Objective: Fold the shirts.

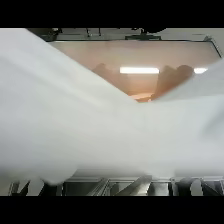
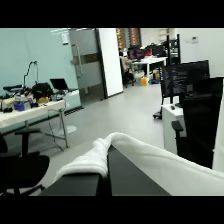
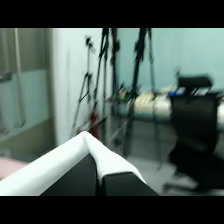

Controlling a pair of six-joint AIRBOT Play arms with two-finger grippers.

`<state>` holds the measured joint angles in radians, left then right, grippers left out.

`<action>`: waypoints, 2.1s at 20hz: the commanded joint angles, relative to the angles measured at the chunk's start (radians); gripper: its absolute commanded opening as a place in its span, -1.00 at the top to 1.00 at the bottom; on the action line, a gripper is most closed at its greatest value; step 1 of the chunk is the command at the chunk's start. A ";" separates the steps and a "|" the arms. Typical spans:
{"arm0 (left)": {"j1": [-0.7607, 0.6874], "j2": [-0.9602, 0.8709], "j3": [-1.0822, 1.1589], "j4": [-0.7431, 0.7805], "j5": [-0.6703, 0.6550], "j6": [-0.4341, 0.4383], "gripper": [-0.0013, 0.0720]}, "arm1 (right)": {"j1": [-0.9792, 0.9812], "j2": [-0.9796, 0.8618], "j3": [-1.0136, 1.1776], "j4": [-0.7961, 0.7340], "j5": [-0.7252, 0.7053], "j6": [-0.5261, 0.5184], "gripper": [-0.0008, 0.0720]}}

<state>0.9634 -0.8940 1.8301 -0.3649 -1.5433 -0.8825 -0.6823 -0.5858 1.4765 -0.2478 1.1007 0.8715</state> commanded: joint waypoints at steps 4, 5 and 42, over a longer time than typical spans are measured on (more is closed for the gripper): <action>-0.508 -0.204 -0.203 0.590 0.028 -0.023 0.87 | 0.122 -0.259 -0.275 0.029 0.190 0.021 0.94; -0.587 -0.263 -0.263 0.645 0.047 -0.022 0.87 | 0.152 -0.297 -0.343 0.014 0.173 0.006 0.94; -0.594 -1.263 0.019 0.872 -0.063 -0.095 0.95 | 0.305 -1.322 -0.196 -0.048 0.087 -0.182 0.94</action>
<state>0.3748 -2.1597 1.8706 0.4622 -1.5929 -0.9764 -0.3874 -1.9072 1.2797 -0.2733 1.1816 0.6861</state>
